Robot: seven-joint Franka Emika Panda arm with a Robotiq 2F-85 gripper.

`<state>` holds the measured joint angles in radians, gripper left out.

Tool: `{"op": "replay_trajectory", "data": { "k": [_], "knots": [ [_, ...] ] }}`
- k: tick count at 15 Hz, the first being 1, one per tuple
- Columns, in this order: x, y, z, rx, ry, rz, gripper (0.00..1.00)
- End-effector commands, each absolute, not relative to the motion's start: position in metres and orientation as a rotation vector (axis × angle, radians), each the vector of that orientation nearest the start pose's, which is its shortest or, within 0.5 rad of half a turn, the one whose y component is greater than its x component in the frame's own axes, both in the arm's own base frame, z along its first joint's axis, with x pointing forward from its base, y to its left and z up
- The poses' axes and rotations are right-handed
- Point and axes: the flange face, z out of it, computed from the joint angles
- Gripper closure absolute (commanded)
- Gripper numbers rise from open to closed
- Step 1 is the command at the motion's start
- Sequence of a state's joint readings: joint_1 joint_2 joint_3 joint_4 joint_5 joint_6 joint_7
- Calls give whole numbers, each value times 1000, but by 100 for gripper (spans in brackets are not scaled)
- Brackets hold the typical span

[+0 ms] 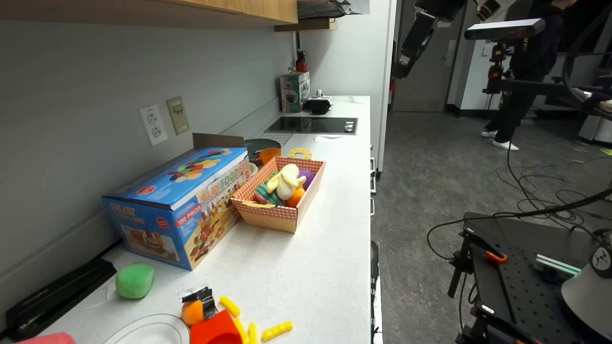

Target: Open the right upper cabinet door.

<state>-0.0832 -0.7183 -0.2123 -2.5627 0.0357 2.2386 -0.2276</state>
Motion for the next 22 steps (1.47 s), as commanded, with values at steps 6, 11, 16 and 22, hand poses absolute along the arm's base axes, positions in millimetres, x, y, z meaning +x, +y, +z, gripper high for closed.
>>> {"op": "replay_trajectory", "data": {
  "k": [6, 11, 16, 22],
  "knots": [
    [368, -117, 526, -2862, 123, -714, 0],
    [368, -118, 517, -2878, 175, -666, 0],
    [369, -119, 515, -2879, 179, -660, 0],
    [361, -110, 530, -2845, 199, -754, 0]
  ]
}}
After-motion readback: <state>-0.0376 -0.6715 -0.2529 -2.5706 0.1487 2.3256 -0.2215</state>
